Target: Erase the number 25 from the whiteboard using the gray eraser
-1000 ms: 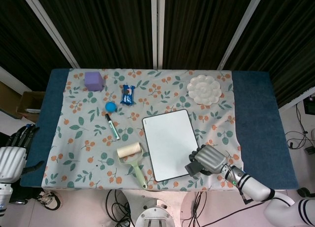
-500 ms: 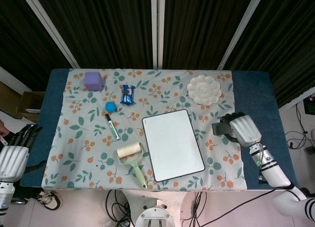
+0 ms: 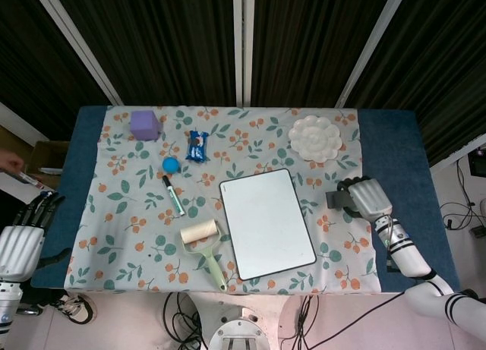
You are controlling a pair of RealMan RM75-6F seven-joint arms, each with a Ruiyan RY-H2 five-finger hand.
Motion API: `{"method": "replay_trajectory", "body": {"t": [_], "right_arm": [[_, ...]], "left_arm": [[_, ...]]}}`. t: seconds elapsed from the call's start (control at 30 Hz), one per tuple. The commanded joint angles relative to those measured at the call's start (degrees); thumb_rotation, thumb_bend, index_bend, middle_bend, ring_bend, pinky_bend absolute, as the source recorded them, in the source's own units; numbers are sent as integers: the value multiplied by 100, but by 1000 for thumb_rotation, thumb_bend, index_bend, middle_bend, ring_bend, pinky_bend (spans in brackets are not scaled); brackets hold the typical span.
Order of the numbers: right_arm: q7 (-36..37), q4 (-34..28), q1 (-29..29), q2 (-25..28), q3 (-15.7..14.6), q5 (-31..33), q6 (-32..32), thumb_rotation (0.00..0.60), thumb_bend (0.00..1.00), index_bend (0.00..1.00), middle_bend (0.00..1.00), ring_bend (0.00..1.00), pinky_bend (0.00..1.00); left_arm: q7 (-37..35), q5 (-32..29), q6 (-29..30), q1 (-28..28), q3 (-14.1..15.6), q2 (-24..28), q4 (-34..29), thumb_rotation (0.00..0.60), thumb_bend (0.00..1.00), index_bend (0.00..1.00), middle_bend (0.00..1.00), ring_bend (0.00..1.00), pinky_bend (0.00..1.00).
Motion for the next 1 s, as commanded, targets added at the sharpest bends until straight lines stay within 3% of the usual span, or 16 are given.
{"method": "replay_trajectory", "body": {"t": [0.03, 0.07, 0.1, 0.17, 0.33, 0.63, 0.83, 1.0], "right_arm": [[-151, -109, 88, 162, -115, 22, -410, 600, 107, 111, 152, 110, 214], [-191, -158, 85, 194, -100, 33, -402, 600, 65, 23, 56, 33, 106], [-184, -211, 59, 218, -77, 32, -337, 600, 33, 0, 8, 1, 40], [-143, -271, 1, 250, -45, 37, -222, 600, 0, 0, 0, 0, 0], [7, -555, -199, 469, -9, -84, 234, 600, 0, 0, 0, 0, 0], [-241, -1658, -1398, 1330, -57, -351, 2360, 600, 0, 0, 0, 0, 0], [-285, -1814, -2070, 1591, -180, 41, 2702, 600, 0, 0, 0, 0, 0], [-428, -1754, -2261, 1510, 17, 322, 2809, 600, 0, 0, 0, 0, 0]], "left_arm": [[0, 5, -5, -7, -2, -2, -2, 600, 0, 88, 84, 59, 166], [1, 9, -6, -11, -3, -3, -3, 600, 0, 88, 84, 59, 166], [2, 12, -10, -16, -5, -4, -5, 600, 0, 88, 84, 59, 166], [7, 15, -12, -23, -9, -1, -10, 600, 0, 88, 84, 59, 166], [22, 23, 17, -13, -11, 2, -27, 600, 0, 88, 84, 59, 166], [-7, 34, 132, 37, -23, 9, -50, 600, 0, 88, 84, 60, 166], [35, 27, 144, 37, -41, 67, -77, 600, 0, 88, 84, 60, 166], [154, -107, 137, 44, -103, 23, -51, 600, 0, 88, 84, 59, 166]]}}
